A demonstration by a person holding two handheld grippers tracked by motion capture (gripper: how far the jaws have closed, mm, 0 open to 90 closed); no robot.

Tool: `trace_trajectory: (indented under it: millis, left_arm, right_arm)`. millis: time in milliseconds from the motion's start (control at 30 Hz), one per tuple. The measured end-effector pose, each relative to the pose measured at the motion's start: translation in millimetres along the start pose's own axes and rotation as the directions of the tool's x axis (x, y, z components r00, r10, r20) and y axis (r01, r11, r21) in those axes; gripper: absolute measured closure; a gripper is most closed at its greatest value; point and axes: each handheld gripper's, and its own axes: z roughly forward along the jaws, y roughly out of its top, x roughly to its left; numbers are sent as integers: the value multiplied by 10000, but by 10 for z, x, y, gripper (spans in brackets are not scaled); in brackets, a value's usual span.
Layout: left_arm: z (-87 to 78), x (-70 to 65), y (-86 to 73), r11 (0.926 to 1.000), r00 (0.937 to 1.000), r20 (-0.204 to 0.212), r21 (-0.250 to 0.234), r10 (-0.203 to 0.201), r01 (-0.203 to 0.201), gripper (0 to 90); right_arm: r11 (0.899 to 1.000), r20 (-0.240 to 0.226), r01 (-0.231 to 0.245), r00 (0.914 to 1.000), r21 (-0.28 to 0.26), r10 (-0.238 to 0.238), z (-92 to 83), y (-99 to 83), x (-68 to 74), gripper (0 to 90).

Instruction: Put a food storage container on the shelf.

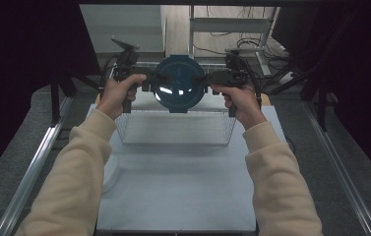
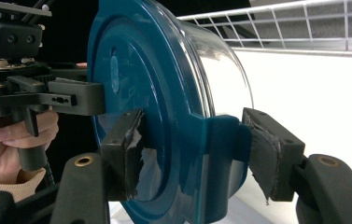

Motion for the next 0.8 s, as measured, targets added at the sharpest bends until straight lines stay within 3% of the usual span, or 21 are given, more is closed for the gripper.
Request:
trace_trajectory:
  millis: [400, 800]
  left_arm:
    - [93, 108, 36, 9991, 9991, 86, -88, -418, 419, 320]
    - [218, 266, 93, 9877, 9883, 211, -377, -1509, 1516, 314]
  right_arm:
    - [9988, -67, -484, 9988, -35, 484, 78, 28, -133, 405]
    - [9851, -216, -1708, 9852, -220, 1703, 189, 72, -293, 389]
